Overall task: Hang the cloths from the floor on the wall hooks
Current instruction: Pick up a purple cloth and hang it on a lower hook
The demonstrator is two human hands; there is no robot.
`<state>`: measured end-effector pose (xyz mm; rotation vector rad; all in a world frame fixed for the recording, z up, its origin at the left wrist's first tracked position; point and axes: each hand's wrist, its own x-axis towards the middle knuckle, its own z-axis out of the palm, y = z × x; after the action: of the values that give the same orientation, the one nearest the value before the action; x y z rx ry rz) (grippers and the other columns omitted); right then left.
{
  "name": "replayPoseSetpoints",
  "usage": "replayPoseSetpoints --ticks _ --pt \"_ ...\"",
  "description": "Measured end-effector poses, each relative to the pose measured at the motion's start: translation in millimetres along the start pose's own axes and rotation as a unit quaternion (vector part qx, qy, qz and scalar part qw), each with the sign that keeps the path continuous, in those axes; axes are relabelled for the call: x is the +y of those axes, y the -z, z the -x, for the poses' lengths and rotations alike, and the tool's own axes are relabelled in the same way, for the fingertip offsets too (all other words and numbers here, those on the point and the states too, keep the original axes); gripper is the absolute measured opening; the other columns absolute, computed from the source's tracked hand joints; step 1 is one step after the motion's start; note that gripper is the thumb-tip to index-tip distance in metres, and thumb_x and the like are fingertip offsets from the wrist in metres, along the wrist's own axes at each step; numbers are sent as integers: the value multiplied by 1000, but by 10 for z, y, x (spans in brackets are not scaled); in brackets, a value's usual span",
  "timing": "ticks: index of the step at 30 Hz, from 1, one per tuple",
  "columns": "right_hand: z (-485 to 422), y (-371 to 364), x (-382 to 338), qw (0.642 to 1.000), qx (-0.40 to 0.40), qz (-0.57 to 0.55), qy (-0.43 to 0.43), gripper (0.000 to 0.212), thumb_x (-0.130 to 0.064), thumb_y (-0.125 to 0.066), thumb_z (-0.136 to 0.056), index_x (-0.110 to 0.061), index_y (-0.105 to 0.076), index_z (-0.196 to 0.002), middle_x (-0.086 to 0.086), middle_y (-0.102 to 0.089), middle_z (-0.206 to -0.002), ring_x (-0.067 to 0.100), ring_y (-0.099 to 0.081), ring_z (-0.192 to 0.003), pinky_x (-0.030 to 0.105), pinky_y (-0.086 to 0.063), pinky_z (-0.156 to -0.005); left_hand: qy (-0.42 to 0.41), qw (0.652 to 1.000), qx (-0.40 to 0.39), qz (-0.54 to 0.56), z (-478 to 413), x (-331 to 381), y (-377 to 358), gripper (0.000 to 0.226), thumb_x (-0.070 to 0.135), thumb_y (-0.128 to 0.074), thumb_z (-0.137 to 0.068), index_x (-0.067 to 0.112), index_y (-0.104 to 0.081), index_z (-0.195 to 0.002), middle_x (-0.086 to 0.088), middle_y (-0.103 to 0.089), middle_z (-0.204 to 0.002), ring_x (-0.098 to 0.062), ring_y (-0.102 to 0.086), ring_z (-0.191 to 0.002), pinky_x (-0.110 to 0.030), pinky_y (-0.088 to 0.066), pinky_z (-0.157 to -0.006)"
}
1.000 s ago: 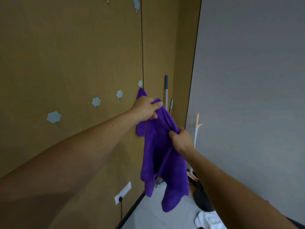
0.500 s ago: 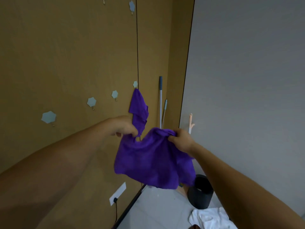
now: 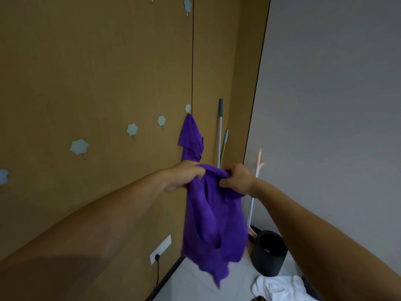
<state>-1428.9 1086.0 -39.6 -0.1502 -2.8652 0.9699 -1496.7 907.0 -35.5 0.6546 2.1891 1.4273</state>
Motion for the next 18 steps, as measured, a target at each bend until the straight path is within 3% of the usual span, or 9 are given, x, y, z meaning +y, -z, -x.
replayPoseSetpoints --ticks 2,5,7,9,11,15,18 --pt "-8 -21 0 995 31 -88 -19 11 -13 -71 -78 -15 -61 -74 3 -60 -72 12 -54 -63 17 -43 -53 1 999 22 40 72 4 60 15 10 -46 -47 19 -41 -58 1 -35 -55 -13 -31 -51 -24 -21 -48" --pt "-5 -55 -99 985 52 -166 -9 12 -7 -72 -78 -10 -64 -87 7 -64 -82 17 -59 -74 29 -50 -65 44 998 -2 55 203 -10 197 11 10 -47 -44 19 -42 -48 3 -39 -48 -13 -36 -45 -20 -25 -45" --pt "-33 -112 -224 981 87 -176 7 14 -7 -72 -77 -14 -62 -83 7 -65 -82 19 -60 -76 37 -52 -70 85 990 -75 89 251 -31 290 17 14 -58 -50 11 -62 -66 -5 -59 -64 -18 -54 -59 -25 -43 -56" --pt "-72 -180 -365 978 110 -169 43 14 -8 -72 -76 -15 -63 -82 3 -66 -79 17 -60 -74 35 -51 -68 86 982 -136 101 256 -46 350 34 24 -70 -64 10 -71 -95 -10 -71 -96 -24 -65 -86 -31 -53 -80" --pt "-106 -217 -480 981 106 -141 76 19 -11 -73 -74 -14 -66 -91 1 -68 -84 15 -61 -75 33 -51 -71 62 988 -110 93 264 -58 362 30 24 -73 -68 12 -74 -96 -12 -72 -104 -25 -68 -92 -34 -54 -88" --pt "-128 -178 -492 991 116 -31 62 20 -17 -71 -73 -23 -64 -91 -4 -67 -87 18 -64 -82 36 -55 -75 39 990 -7 136 252 -179 491 12 6 -64 -66 11 -73 -72 -12 -72 -85 -22 -70 -76 -29 -56 -73" --pt "-110 -181 -468 983 164 -67 54 20 -15 -68 -77 -20 -63 -96 0 -67 -86 20 -65 -81 44 -56 -76 57 984 8 168 302 -265 590 21 1 -55 -58 8 -70 -71 -11 -70 -81 -22 -69 -75 -26 -55 -67"
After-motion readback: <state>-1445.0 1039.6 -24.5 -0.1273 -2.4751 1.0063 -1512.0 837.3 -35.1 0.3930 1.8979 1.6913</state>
